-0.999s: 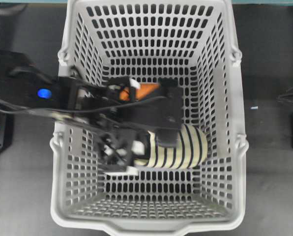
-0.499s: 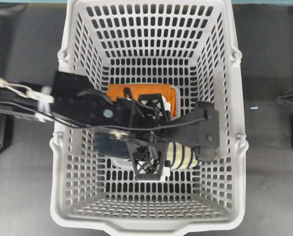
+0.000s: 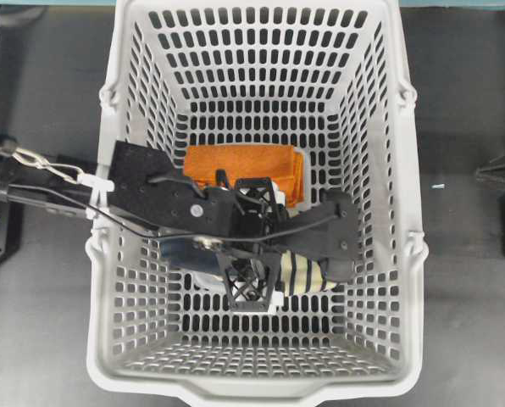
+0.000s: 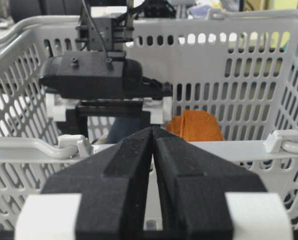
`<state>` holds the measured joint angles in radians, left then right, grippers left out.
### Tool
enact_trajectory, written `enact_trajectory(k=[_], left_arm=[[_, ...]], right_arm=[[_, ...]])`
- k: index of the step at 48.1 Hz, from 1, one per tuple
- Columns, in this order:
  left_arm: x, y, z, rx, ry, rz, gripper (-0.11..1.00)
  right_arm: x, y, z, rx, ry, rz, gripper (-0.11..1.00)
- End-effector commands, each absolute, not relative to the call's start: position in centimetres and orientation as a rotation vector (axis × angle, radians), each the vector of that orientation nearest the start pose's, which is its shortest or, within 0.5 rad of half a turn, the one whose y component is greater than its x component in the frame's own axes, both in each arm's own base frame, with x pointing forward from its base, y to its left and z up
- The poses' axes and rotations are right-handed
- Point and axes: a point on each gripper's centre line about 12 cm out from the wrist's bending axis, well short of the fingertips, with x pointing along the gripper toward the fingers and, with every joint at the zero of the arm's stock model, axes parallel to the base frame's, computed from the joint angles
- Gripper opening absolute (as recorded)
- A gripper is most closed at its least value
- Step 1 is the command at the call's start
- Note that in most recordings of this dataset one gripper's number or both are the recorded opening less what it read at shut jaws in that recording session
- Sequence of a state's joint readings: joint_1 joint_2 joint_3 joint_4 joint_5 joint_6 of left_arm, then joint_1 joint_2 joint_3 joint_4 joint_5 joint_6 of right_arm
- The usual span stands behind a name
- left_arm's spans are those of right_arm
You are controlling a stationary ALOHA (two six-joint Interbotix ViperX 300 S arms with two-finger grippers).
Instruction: Pick up the slipper from the shopping basket with the left arm.
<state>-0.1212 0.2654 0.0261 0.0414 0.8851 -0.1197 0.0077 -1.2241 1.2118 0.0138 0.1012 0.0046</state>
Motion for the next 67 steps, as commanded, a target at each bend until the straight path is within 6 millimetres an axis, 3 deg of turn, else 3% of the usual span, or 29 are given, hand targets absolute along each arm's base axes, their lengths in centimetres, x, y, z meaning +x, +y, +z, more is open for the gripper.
enact_trajectory(k=[1,5,8,18,22,37,41,51,67], left_arm=[[46.5,-4.9,21.1,0.008,1.161,-0.018,0.89],[46.6,-4.8,21.3,0.009,1.158,-0.018,0.86],[46.6,-4.9,21.6,0.011,1.152,-0.020,0.76],[46.6,-4.9,25.6,0.007,1.101,-0.022,0.19],[46.5,-4.8,28.0,0.004,1.095,-0.018,0.05],[45.6,-4.4,40.0,0.028,1.049,-0.028,0.05],[45.5,-4.4,42.3,0.031,1.039,-0.028,0.05],[46.2,-4.4,43.1,0.035,1.088,-0.025,0.05],[46.5,-4.4,42.5,0.035,1.133,-0.021,0.05]], right_arm=[[15.7,0.1,28.1,0.023,0.083,0.004,-0.01],[15.7,0.0,28.0,0.023,0.084,0.002,-0.01],[15.7,0.0,28.1,0.023,0.083,0.002,-0.01],[15.6,0.0,28.1,0.023,0.078,-0.001,-0.01],[15.6,0.0,28.1,0.025,0.078,-0.001,-0.01],[15.6,0.0,28.2,0.025,0.077,-0.001,-0.01],[15.6,0.0,28.2,0.026,0.077,-0.001,-0.01],[15.5,0.0,28.2,0.026,0.075,-0.001,-0.01],[15.5,0.0,28.2,0.026,0.072,-0.001,-0.01]])
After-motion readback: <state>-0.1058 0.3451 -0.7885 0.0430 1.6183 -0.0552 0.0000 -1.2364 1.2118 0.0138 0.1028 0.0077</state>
